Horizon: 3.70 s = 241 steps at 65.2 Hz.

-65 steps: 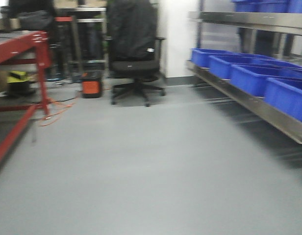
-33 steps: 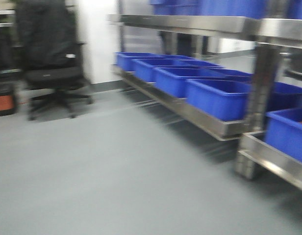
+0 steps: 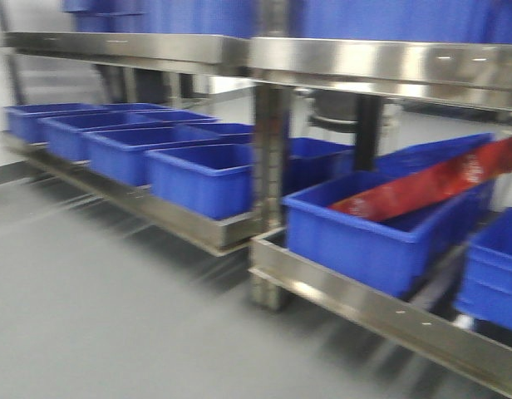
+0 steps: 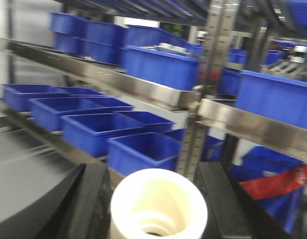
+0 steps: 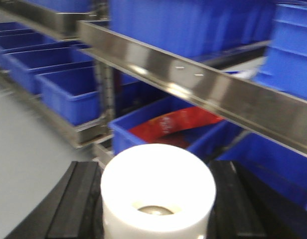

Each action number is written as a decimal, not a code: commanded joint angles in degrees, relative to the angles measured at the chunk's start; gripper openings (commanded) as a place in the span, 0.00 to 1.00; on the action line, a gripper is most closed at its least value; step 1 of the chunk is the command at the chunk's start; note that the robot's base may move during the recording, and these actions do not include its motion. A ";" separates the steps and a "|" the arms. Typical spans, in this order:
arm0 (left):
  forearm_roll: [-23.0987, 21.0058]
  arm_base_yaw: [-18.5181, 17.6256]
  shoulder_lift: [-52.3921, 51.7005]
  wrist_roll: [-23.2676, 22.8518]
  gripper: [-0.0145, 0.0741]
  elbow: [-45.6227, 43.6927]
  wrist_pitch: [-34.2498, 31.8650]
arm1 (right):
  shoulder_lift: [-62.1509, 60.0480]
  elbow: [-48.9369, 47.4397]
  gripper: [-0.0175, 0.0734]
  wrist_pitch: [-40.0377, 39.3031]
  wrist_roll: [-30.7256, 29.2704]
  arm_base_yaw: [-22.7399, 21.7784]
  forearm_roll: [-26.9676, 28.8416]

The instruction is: Place valve from conveyor to right shelf box

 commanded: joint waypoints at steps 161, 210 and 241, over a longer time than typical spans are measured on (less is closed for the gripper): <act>-0.70 0.00 -0.34 0.10 0.04 -0.43 -2.98 | -0.58 -0.48 0.01 -4.37 -0.23 -0.28 -0.40; -0.70 0.00 -0.34 0.10 0.04 -0.43 -3.24 | -0.58 -0.48 0.01 -4.37 -0.23 -0.28 -0.40; -2.09 -5.20 17.10 10.53 0.04 -14.18 3.87 | 9.56 -12.32 0.01 -6.38 -3.10 11.77 -0.40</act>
